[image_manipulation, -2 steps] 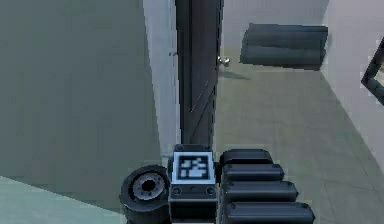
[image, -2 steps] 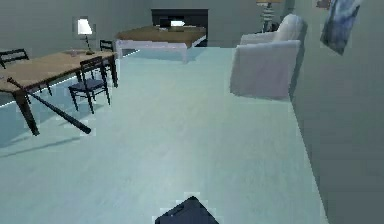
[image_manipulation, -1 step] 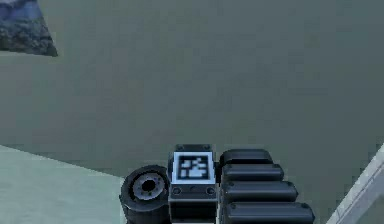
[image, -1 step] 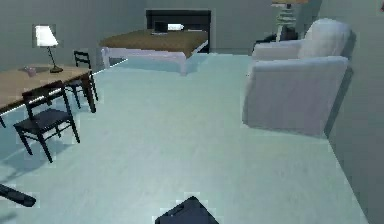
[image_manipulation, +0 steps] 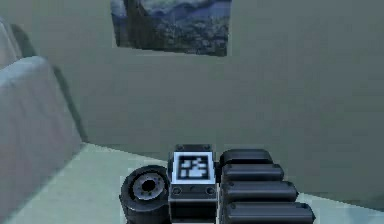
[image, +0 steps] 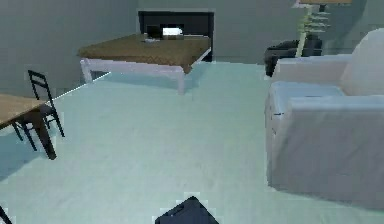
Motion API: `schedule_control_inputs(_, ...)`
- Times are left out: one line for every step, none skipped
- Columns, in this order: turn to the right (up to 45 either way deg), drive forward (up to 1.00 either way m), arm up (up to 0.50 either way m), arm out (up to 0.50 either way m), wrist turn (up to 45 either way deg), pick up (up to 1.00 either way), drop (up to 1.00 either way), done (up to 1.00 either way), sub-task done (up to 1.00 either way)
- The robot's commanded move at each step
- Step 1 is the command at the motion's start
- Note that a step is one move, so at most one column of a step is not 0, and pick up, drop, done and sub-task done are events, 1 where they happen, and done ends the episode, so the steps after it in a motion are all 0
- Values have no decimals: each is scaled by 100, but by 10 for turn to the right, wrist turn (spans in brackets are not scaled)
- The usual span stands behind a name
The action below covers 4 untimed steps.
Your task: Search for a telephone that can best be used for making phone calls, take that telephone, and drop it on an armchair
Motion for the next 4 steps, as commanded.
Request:
schedule_control_inputs(0, 100, 0, 0, 0, 0, 0, 0, 0)
schedule_control_inputs(120, 0, 0, 0, 0, 0, 0, 0, 0)
schedule_control_inputs(0, 25, 0, 0, 0, 0, 0, 0, 0)
schedule_control_inputs(30, 0, 0, 0, 0, 0, 0, 0, 0)
